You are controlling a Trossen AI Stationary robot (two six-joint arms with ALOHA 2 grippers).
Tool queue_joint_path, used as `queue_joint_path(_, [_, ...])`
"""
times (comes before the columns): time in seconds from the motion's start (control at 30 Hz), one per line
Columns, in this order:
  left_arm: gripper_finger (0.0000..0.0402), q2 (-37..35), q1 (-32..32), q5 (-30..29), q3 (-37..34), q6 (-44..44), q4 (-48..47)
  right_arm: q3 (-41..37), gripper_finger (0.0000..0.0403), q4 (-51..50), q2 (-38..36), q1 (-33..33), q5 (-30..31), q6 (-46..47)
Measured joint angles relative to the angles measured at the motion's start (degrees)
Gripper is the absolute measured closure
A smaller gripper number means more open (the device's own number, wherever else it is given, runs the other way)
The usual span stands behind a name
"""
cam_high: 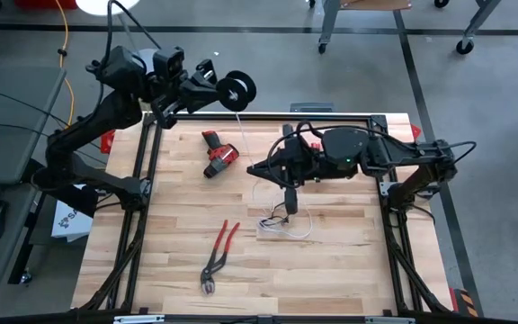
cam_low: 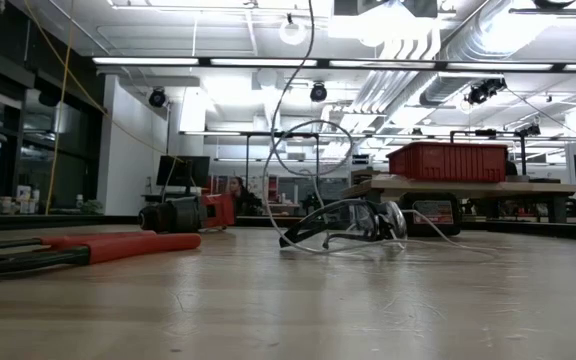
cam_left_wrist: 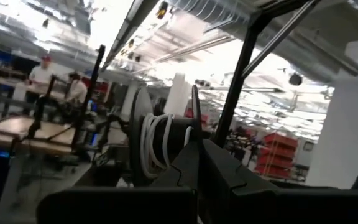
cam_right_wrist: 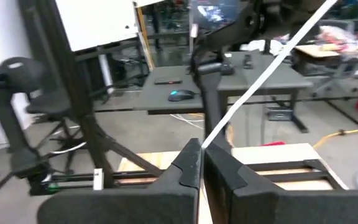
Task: Coil cords
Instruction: Coil the white wire onto the black spool
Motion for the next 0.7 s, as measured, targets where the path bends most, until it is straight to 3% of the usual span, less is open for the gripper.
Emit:
queue_joint_path(0.3, [0.0402,-2.58,-1.12,0.83,0.02,4.08,-24.11,-0.09,0.0403,-1.76,-0.84,0.68,-6.47,-1.09])
queue_joint_path(0.7, [0.0401,-4.45,-5.23,4.9,0.04,3.04,-38.58,-0.07,0.0403,-5.57,-2.74,-0.09,-6.07,-2.82])
